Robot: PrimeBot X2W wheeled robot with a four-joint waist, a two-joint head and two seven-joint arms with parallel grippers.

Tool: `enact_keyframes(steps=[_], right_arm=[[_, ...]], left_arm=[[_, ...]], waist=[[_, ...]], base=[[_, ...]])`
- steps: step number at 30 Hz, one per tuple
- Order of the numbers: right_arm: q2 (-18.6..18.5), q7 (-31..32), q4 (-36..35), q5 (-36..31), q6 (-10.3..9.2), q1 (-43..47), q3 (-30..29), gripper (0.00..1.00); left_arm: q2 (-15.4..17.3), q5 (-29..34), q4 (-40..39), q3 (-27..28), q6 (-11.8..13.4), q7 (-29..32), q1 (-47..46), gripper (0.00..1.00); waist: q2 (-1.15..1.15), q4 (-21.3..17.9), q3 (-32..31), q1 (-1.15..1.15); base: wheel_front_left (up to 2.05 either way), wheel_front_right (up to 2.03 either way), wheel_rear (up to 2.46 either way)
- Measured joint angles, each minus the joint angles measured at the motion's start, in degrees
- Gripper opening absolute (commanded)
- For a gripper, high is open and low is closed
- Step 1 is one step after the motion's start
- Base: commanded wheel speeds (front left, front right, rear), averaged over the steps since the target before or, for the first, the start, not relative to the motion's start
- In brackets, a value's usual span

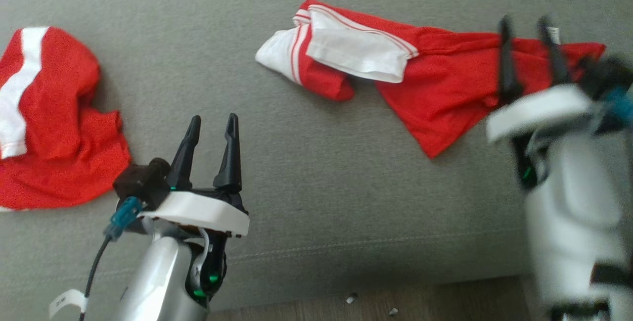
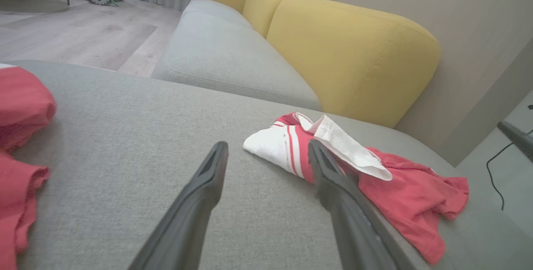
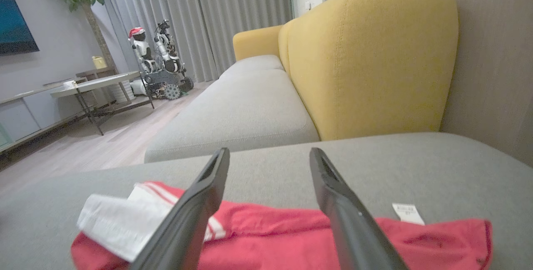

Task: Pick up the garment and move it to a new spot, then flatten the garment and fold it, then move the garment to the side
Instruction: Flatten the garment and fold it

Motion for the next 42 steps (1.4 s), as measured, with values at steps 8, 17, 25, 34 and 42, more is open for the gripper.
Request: enact_keyframes(steps=[8,17,25,34,42], right_arm=[[1.41,0.97,-12.40,3.00,0.00,14.85,7.32,1.00],[1.57,4.14,-18.59,2.41,0.00,15.88,8.34,1.00],[2.11,5.25,-20.62,2.45,0.00,16.22,9.47,1.00],[2.21,4.86,-21.24,4.04,0.00,16.21,10.54,1.00],[2.26,3.78,-20.95,5.57,0.00,16.05,11.26,1.00]], left_arm=[[0.00,-0.58,-0.59,0.86,0.09,0.00,-0.08,1.00],[0.00,-0.57,0.16,0.86,-0.07,0.00,-3.05,1.00],[-0.04,-1.26,5.67,0.12,-0.48,-0.01,-8.28,1.00],[-0.24,-2.57,16.99,-1.27,0.00,0.00,-18.80,1.00],[-0.26,-5.38,23.91,-2.48,-0.05,0.51,-25.34,1.00]], waist=[[0.00,-3.01,0.49,0.00],[0.00,-5.79,2.04,0.00],[0.00,-8.68,4.37,0.00],[0.00,-11.94,6.59,0.00],[0.00,-13.71,7.62,0.00]], base=[[0.00,0.00,0.00],[0.00,0.00,0.00],[0.00,0.00,0.00],[0.00,0.00,0.00],[0.00,0.00,0.00]])
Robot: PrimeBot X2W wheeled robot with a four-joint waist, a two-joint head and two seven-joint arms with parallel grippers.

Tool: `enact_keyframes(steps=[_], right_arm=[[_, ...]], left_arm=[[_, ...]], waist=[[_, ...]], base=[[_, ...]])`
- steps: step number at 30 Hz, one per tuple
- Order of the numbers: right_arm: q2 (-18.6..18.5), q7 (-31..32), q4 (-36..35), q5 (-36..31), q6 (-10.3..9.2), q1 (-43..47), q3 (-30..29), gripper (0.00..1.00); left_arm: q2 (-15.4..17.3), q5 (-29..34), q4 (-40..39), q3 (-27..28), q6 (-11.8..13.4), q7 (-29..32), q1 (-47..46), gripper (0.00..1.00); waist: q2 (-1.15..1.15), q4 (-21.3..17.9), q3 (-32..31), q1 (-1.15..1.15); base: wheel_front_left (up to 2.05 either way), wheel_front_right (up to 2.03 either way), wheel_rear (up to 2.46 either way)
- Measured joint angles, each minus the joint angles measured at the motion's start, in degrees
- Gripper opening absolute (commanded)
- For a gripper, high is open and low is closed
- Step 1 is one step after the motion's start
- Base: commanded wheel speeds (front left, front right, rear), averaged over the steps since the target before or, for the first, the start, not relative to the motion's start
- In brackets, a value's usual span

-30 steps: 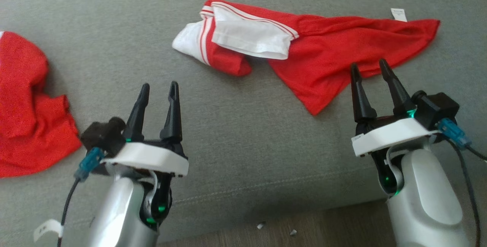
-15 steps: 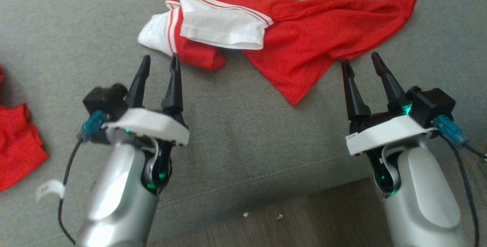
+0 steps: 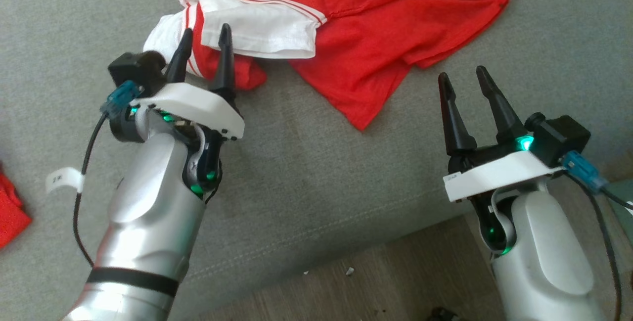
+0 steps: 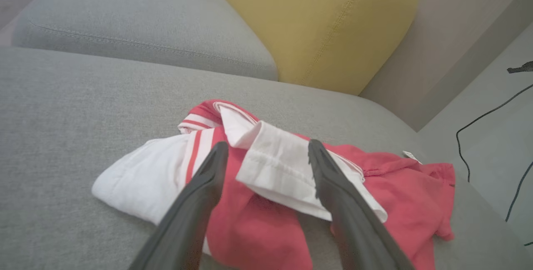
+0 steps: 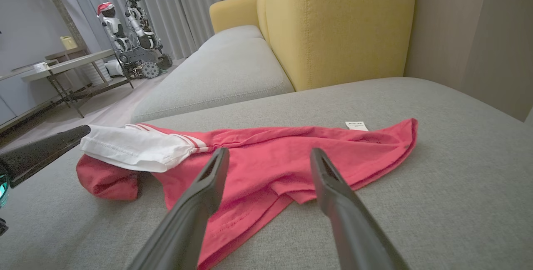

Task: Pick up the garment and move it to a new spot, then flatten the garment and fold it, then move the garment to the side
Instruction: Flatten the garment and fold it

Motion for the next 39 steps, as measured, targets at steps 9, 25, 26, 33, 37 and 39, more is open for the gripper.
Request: enact_keyframes(steps=[9,25,26,33,37,39], right_arm=[[0.04,-0.99,1.15,0.80,0.00,-0.40,0.77,1.00],[0.10,-1.92,4.14,1.12,0.00,-0.44,-1.37,1.00],[0.10,-1.91,4.39,0.77,0.00,-0.44,-2.12,1.00],[0.15,-1.31,6.26,0.10,0.00,-0.44,-6.93,1.00],[0.26,0.16,7.77,-0.82,0.00,-1.43,-10.63,1.00],[0.29,1.32,8.34,-2.25,0.00,-3.42,-13.32,1.00]], left_arm=[[-0.09,-0.78,6.78,-1.77,1.63,2.18,-3.80,1.00],[0.27,-4.21,-5.24,4.92,-0.54,-0.52,-6.52,0.00],[0.37,-4.02,-5.78,4.61,-0.85,-0.57,-6.09,0.00],[1.71,-3.79,-8.98,1.45,-2.03,2.22,0.97,0.00],[2.35,-3.33,-12.26,-0.16,-2.02,3.21,5.48,0.00],[2.38,-2.96,-13.86,-1.12,-2.00,3.42,6.86,0.00]], waist=[[0.00,-1.08,0.45,0.00],[0.00,1.52,-2.52,0.00],[0.00,1.98,-2.90,0.00],[0.00,5.41,-4.77,0.00],[0.00,7.51,-5.15,0.00],[0.00,8.54,-4.94,0.00]], base=[[0.00,0.00,0.00],[0.00,0.00,0.00],[0.00,0.00,0.00],[0.00,0.00,0.00],[0.00,0.00,0.00],[0.00,0.00,0.00]])
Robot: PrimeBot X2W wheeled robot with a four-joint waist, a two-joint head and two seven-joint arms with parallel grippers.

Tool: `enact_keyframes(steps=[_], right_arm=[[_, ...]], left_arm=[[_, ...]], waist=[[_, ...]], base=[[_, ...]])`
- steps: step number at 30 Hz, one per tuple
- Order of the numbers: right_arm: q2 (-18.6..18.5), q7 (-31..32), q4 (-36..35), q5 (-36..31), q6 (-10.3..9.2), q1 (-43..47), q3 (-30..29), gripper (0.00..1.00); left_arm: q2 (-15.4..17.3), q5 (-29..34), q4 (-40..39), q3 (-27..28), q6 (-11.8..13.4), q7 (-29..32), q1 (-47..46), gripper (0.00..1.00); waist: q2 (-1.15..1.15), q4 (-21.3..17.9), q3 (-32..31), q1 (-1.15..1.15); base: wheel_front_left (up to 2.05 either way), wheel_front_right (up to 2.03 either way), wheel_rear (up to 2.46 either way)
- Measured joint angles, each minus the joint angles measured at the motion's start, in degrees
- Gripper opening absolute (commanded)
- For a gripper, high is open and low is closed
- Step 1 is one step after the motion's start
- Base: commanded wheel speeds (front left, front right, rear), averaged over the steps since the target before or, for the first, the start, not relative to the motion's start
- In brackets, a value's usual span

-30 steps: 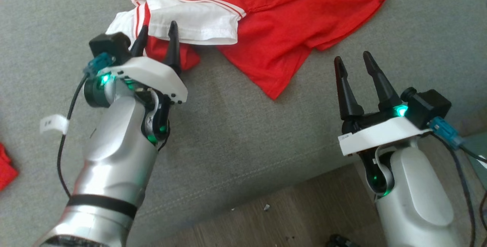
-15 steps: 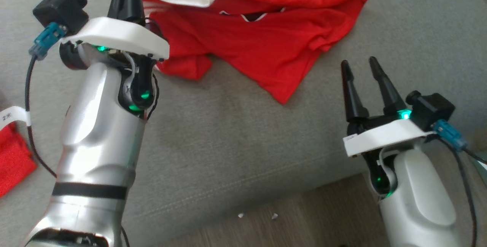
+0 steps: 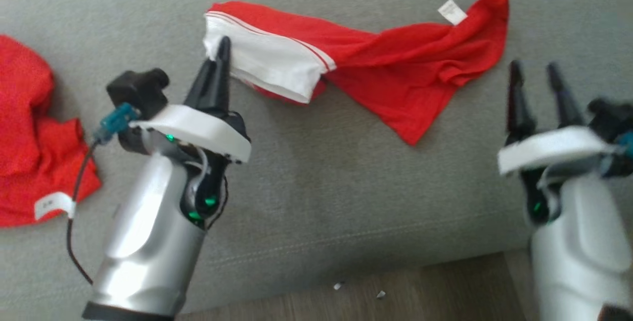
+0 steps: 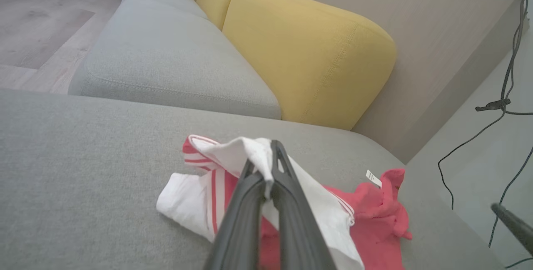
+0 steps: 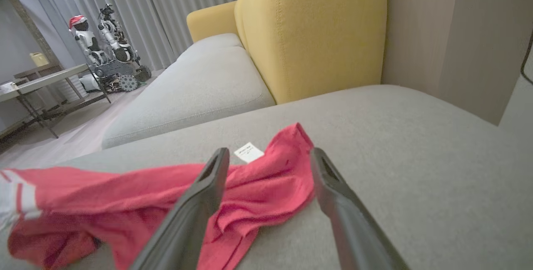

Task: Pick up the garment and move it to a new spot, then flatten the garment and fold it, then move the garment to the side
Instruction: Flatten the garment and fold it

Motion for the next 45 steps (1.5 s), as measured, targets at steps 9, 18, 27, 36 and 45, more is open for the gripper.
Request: enact_keyframes(steps=[9,18,27,36,45], right_arm=[[-4.16,8.62,6.11,-9.46,0.00,-14.34,-9.25,1.00],[-7.55,10.14,16.04,-15.80,0.00,-21.47,-12.15,1.00],[-10.51,8.82,23.83,-18.15,0.00,-28.04,-12.28,1.00],[-11.78,6.78,29.80,-19.60,0.00,-31.73,-12.47,1.00],[-11.99,5.24,34.97,-19.56,0.00,-34.28,-12.07,0.00]], left_arm=[[-0.97,0.49,-3.45,-3.75,0.05,-0.40,1.82,0.00],[-1.37,0.49,-3.42,-5.33,0.11,-2.00,1.66,0.00],[-1.68,0.48,-3.04,-5.78,0.13,-2.59,-0.17,0.00],[-1.81,0.48,-2.63,-6.06,0.13,-3.19,-1.79,0.00],[-1.86,0.48,-2.31,-6.11,0.30,-3.34,-2.65,0.00]], waist=[[0.00,4.31,3.67,0.00],[0.00,7.02,7.03,0.00],[0.00,8.44,10.16,0.00],[0.00,9.26,12.05,0.00],[0.00,9.79,12.69,0.00]], base=[[0.00,0.00,0.00],[0.00,0.00,0.00],[0.00,0.00,0.00],[0.00,0.00,0.00],[0.00,0.00,0.00]])
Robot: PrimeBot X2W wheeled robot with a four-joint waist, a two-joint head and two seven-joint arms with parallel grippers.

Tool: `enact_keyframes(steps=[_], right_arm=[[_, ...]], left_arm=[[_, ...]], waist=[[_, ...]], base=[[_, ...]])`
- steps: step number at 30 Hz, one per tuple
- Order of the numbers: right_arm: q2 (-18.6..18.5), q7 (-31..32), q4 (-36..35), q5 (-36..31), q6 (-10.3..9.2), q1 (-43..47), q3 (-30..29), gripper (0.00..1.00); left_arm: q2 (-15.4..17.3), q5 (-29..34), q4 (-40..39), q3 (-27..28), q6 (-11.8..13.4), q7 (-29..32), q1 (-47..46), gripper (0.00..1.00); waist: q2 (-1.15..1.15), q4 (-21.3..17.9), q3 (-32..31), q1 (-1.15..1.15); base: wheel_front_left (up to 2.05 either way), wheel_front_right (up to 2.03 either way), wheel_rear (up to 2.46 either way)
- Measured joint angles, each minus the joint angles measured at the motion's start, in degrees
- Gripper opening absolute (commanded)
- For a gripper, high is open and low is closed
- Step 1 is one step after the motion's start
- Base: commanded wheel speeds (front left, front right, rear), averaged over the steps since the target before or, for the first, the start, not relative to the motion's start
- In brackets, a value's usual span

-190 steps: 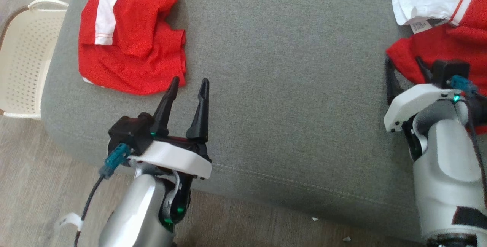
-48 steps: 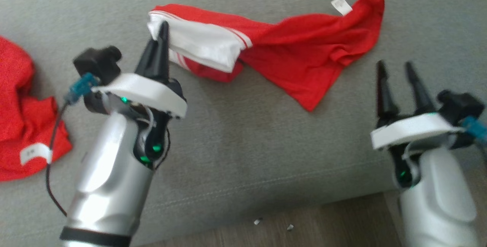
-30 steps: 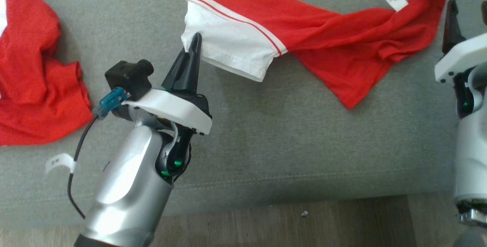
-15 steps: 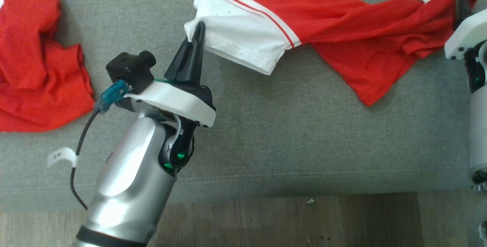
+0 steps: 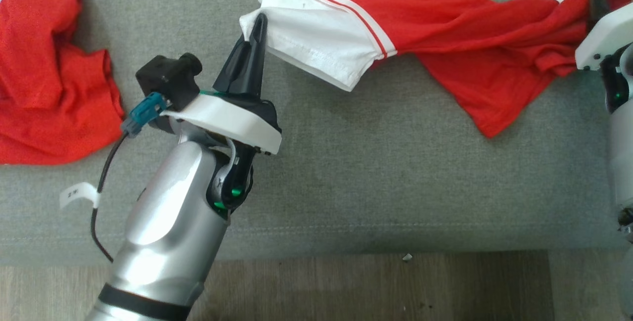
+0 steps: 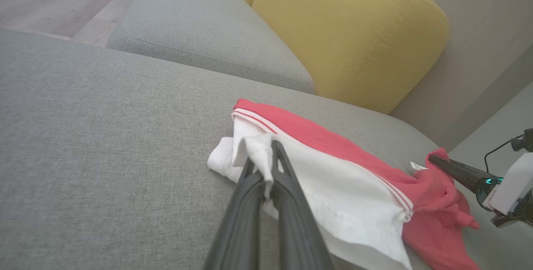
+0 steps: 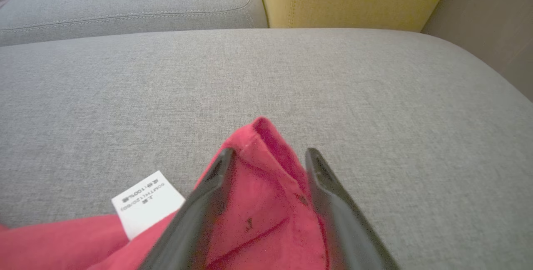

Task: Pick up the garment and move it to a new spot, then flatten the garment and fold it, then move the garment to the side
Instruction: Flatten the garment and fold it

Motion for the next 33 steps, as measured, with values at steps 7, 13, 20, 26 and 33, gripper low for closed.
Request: enact_keyframes(steps=[7,13,20,26,33], right_arm=[[-0.57,-3.90,1.92,0.01,0.00,-0.62,1.34,0.00],[-0.63,-8.80,2.42,-0.01,0.00,-0.64,2.90,0.00],[0.14,-12.27,-1.92,-0.02,0.00,-0.55,6.22,0.00],[0.76,-12.62,-14.91,3.09,0.00,0.49,11.24,0.00],[-0.27,-12.88,-29.13,8.16,0.00,3.97,16.26,0.00]], left_arm=[[0.00,0.00,0.23,0.19,0.32,-0.07,-0.01,0.00],[0.10,-0.15,0.42,1.33,0.57,-0.20,-0.01,0.00],[1.02,-1.33,-0.58,4.49,0.76,-0.51,0.01,0.00],[4.05,-3.39,-4.92,8.61,1.33,-0.12,-0.03,0.00],[6.98,-5.46,-14.21,11.91,3.28,4.09,-1.65,0.00]], waist=[[0.00,-0.11,-0.20,0.00],[0.00,-0.72,-1.64,0.00],[0.00,-1.75,-4.93,0.00],[0.00,-3.10,-9.87,0.00],[0.00,-4.54,-16.59,0.00]], base=[[0.00,0.00,0.00],[0.00,0.00,0.00],[0.00,0.00,0.00],[0.00,0.00,0.00],[0.00,0.00,0.00]])
